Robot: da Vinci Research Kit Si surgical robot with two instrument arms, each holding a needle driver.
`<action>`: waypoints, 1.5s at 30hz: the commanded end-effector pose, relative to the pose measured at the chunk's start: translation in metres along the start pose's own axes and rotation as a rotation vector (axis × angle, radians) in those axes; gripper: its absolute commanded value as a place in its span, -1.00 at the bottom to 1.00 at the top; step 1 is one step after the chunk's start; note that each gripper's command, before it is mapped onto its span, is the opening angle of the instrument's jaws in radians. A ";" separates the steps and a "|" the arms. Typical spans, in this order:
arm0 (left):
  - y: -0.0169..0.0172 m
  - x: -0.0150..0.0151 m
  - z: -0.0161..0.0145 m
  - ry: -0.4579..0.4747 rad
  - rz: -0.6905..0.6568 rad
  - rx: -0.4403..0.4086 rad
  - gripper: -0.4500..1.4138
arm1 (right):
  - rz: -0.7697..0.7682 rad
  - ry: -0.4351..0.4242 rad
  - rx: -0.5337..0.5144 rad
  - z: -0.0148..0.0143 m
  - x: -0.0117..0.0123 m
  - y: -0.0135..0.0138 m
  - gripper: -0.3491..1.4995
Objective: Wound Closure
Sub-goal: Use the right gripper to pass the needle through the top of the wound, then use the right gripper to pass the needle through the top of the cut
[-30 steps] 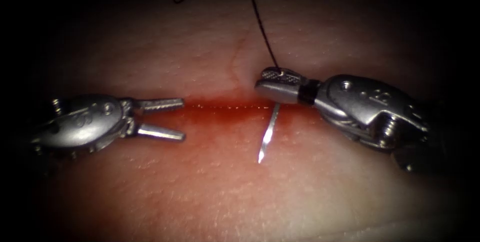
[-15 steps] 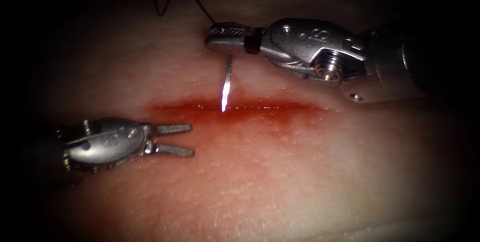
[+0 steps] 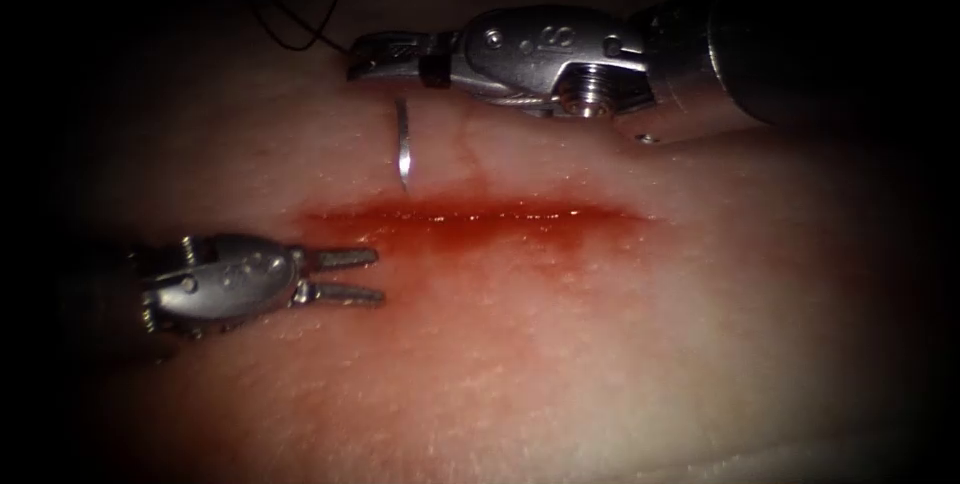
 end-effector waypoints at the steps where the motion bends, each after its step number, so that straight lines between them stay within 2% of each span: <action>1: 0.0002 -0.0004 0.0010 -0.008 -0.007 -0.007 -0.55 | -0.032 0.003 -0.004 0.0014 -0.0003 0.0004 -1.00; 15: 0.0019 -0.0019 0.0011 -0.053 -0.018 -0.062 -0.55 | -0.200 0.011 -0.027 0.0048 -0.0014 -0.0003 -1.00; 29: 0.0016 -0.0017 0.0003 -0.053 -0.025 -0.074 -0.55 | -0.306 0.009 -0.006 0.0040 -0.0027 -0.0006 -1.00; 45: 0.0015 -0.0016 0.0000 -0.052 -0.026 -0.081 -0.59 | -0.327 0.009 -0.010 0.0048 -0.0041 -0.0018 -1.00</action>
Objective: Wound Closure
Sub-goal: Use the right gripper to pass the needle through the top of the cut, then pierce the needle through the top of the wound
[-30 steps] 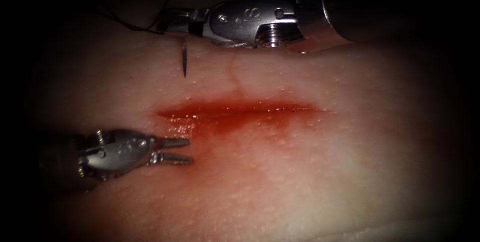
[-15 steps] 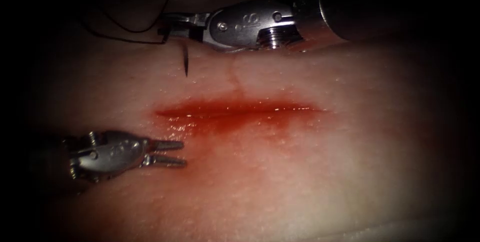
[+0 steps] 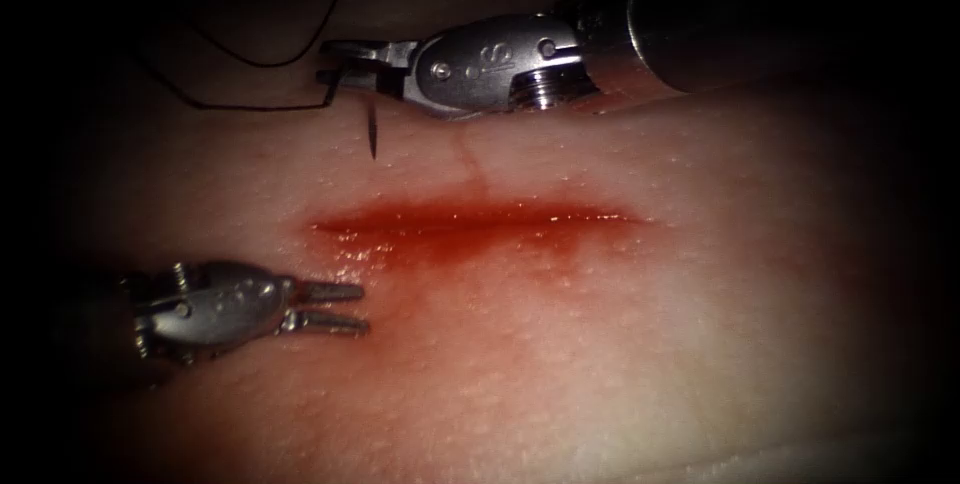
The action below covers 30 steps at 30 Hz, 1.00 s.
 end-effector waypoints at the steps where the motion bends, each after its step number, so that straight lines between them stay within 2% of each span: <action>1: -0.0002 -0.0001 0.0008 0.001 0.001 -0.001 -0.59 | -0.001 0.004 0.002 0.0008 -0.0002 -0.0001 -1.00; 13: -0.0002 -0.0002 0.0007 -0.002 0.003 -0.003 -0.62 | -0.010 -0.001 0.016 0.0006 -0.0003 -0.0016 -1.00; 19: -0.0003 -0.0002 0.0004 0.001 0.003 -0.003 -0.64 | -0.044 -0.001 0.026 0.0001 -0.0019 -0.0032 -1.00; 23: -0.0003 -0.0002 0.0003 -0.001 -0.003 0.001 -0.64 | -0.153 0.015 0.043 -0.0008 -0.0035 -0.0046 -1.00; 30: -0.0004 -0.0002 0.0000 0.001 -0.003 0.004 -0.66 | -0.217 0.020 0.046 -0.0027 -0.0047 -0.0060 -1.00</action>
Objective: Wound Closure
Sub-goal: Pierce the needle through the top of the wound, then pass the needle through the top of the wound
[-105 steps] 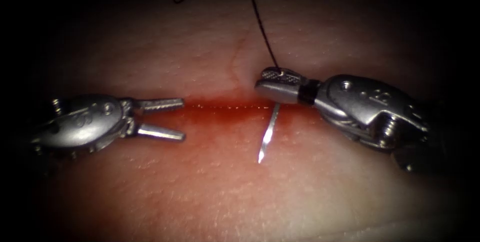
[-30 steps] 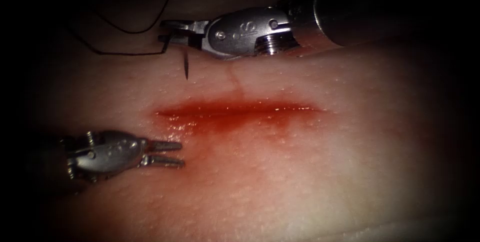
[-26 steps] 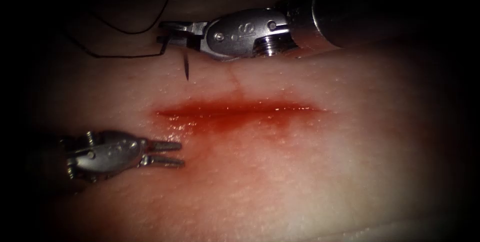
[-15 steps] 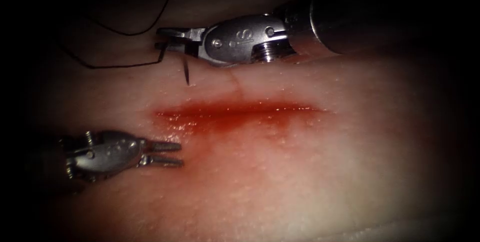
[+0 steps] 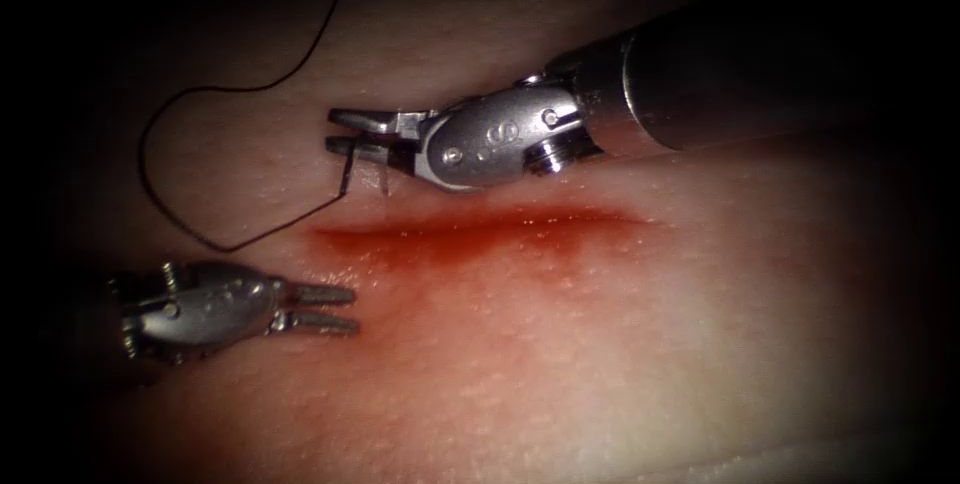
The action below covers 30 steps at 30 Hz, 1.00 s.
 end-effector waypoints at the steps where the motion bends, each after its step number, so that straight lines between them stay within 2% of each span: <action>1: -0.0001 -0.0001 0.0008 0.001 0.001 0.000 -0.66 | -0.005 0.002 0.002 0.0003 -0.0004 -0.0004 -1.00; 6: -0.0002 -0.0001 0.0008 0.001 0.001 0.000 -0.66 | -0.021 -0.002 0.002 -0.0002 -0.0010 -0.0018 -1.00; 12: -0.0002 0.0000 0.0008 0.001 0.000 -0.001 -0.68 | -0.042 -0.017 0.027 0.0005 -0.0019 -0.0036 -1.00; 23: -0.0003 -0.0001 0.0006 -0.001 0.001 0.003 -0.68 | -0.074 -0.040 0.081 0.0008 -0.0030 -0.0057 -1.00; 30: -0.0005 -0.0001 0.0002 0.001 -0.005 0.008 -0.68 | -0.075 -0.052 0.094 0.0002 -0.0034 -0.0060 -1.00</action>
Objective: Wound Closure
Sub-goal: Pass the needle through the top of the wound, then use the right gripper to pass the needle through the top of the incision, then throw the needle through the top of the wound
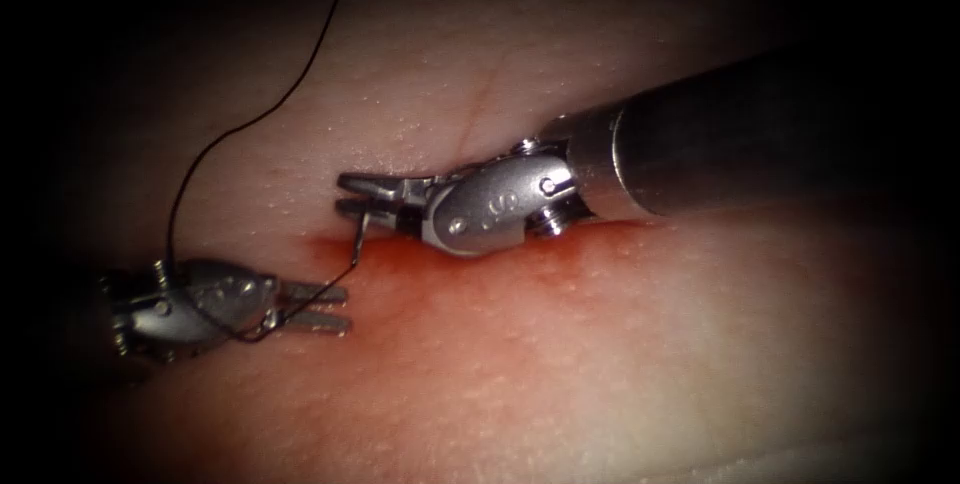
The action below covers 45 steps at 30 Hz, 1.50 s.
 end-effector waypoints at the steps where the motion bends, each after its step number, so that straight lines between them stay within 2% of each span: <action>1: -0.0002 0.0000 0.0008 0.002 0.000 0.001 -0.68 | 0.006 -0.001 0.001 0.0006 -0.0003 -0.0002 -1.00; 6: -0.0002 0.0001 0.0008 0.009 -0.002 0.009 -0.68 | 0.032 -0.002 -0.017 0.0006 -0.0003 0.0001 -1.00; 9: -0.0006 0.0008 0.0007 0.046 -0.015 0.032 -0.69 | 0.061 0.002 -0.030 0.0011 0.0003 0.0009 -1.00; 12: -0.0011 0.0015 0.0005 0.094 -0.019 0.061 -0.69 | 0.124 -0.009 -0.032 0.0017 0.0002 0.0007 -1.00; 19: -0.0010 0.0018 0.0010 0.098 -0.017 0.094 -0.69 | 0.308 -0.016 -0.056 0.0021 -0.0002 0.0021 -1.00; 25: -0.0003 0.0014 0.0027 0.111 -0.014 0.076 -0.69 | 0.380 -0.005 -0.084 0.0020 0.0000 0.0035 -1.00; 38: 0.0007 -0.0018 0.0051 0.011 -0.009 0.015 -0.66 | 0.502 -0.018 -0.123 0.0018 0.0014 0.0066 -1.00; 45: 0.0008 -0.0022 0.0052 0.007 -0.015 0.009 -0.66 | 0.786 -0.032 -0.181 0.0021 0.0020 0.0087 -1.00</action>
